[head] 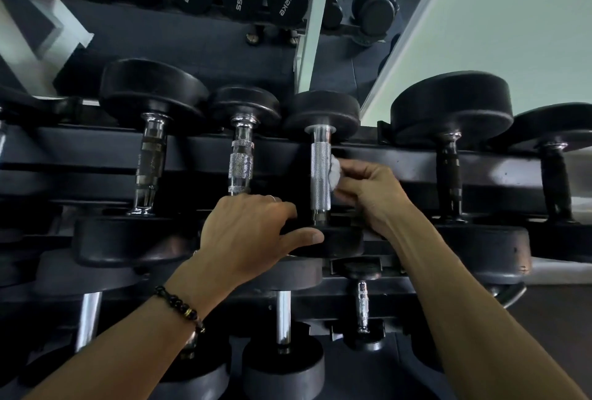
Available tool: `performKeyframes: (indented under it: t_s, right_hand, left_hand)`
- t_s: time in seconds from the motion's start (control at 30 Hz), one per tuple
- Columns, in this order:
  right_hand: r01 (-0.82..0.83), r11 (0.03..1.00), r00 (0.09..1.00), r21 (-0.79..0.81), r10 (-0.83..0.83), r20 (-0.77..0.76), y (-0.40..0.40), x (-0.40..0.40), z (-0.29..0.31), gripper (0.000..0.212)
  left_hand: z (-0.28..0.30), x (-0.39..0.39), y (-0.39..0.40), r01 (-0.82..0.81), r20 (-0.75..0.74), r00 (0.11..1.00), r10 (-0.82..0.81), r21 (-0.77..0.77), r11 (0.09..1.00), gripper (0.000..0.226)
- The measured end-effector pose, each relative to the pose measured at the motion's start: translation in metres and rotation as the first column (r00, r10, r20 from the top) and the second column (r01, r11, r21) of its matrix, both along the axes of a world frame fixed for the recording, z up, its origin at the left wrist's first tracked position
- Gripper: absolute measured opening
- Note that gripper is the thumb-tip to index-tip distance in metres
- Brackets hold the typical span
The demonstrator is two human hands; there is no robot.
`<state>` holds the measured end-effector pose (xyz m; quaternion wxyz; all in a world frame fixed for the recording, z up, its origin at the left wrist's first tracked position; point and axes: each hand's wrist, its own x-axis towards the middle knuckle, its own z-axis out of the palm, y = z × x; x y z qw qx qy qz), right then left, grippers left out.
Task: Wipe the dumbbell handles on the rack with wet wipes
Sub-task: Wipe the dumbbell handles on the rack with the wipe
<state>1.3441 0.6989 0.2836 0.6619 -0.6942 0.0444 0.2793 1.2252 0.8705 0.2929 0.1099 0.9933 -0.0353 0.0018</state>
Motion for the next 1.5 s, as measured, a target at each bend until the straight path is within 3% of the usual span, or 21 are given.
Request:
performKeyframes:
  t_s: [0.1, 0.3, 0.47, 0.6, 0.67, 0.73, 0.8, 0.83, 0.97, 1.03, 1.13, 1.2, 1.37, 1.5]
  right_hand:
    - [-0.138, 0.989, 0.990, -0.054, 0.137, -0.016, -0.013, -0.017, 0.002, 0.023]
    - [0.169, 0.984, 0.983, 0.055, -0.173, 0.069, 0.030, 0.021, 0.000, 0.016]
    - [0.062, 0.998, 0.998, 0.030, -0.062, 0.021, 0.011, -0.002, -0.001, 0.021]
    - [0.193, 0.976, 0.980, 0.102, -0.197, 0.036, 0.029, 0.024, 0.000, 0.021]
    - [0.137, 0.983, 0.990, 0.125, -0.136, -0.023, 0.024, 0.014, -0.001, 0.021]
    - [-0.053, 0.998, 0.997, 0.039, 0.056, -0.054, 0.002, -0.005, 0.000, 0.023]
    - [-0.289, 0.953, 0.957, -0.090, 0.286, -0.046, -0.015, -0.016, 0.004, 0.023]
    - [-0.331, 0.934, 0.944, -0.133, 0.329, -0.038, -0.015, -0.014, 0.006, 0.023]
    - [-0.140, 0.987, 0.990, -0.080, 0.139, -0.020, -0.001, -0.003, 0.005, 0.028]
    - [-0.221, 0.962, 0.974, -0.161, 0.227, 0.021, -0.005, -0.010, 0.006, 0.024]
    - [-0.413, 0.808, 0.881, -0.421, 0.471, 0.041, -0.016, -0.016, 0.022, 0.015]
    - [-0.403, 0.771, 0.868, -0.494, 0.493, 0.062, -0.018, -0.011, 0.027, 0.016]
    - [-0.222, 0.780, 0.896, -0.585, 0.400, 0.194, -0.009, -0.017, 0.020, 0.014]
    - [-0.353, 0.639, 0.816, -0.683, 0.568, 0.109, -0.009, -0.019, 0.027, 0.036]
  left_hand:
    - [0.001, 0.000, 0.000, 0.001, -0.006, 1.000, -0.001, -0.013, 1.000, 0.093]
    - [0.001, 0.000, -0.002, -0.010, -0.025, 1.000, 0.010, -0.001, 1.000, 0.095]
    - [0.000, 0.000, 0.000, 0.002, -0.034, 0.999, -0.004, -0.036, 0.999, 0.094]
    - [0.000, 0.001, -0.001, -0.002, -0.006, 1.000, 0.002, -0.005, 1.000, 0.102]
    - [-0.001, 0.000, -0.001, 0.002, -0.016, 1.000, -0.002, -0.003, 1.000, 0.103]
    - [-0.001, 0.001, 0.000, 0.006, -0.016, 1.000, -0.006, -0.014, 1.000, 0.103]
    - [-0.001, 0.000, 0.000, 0.003, -0.009, 1.000, -0.004, -0.024, 1.000, 0.104]
    - [-0.001, 0.001, 0.000, 0.001, -0.007, 1.000, -0.001, -0.026, 1.000, 0.104]
    - [-0.001, 0.001, -0.001, 0.002, 0.005, 1.000, -0.002, -0.014, 1.000, 0.104]
    - [0.000, 0.001, -0.001, 0.004, 0.005, 1.000, -0.004, -0.022, 1.000, 0.102]
    - [0.001, 0.001, -0.001, -0.002, 0.008, 1.000, 0.002, -0.038, 0.999, 0.103]
    - [0.001, 0.000, -0.001, -0.005, 0.012, 1.000, 0.005, -0.032, 0.999, 0.104]
    - [0.002, 0.000, -0.002, 0.001, 0.000, 1.000, -0.001, -0.007, 1.000, 0.101]
    - [0.003, 0.001, -0.001, 0.006, -0.013, 1.000, -0.006, -0.005, 1.000, 0.095]
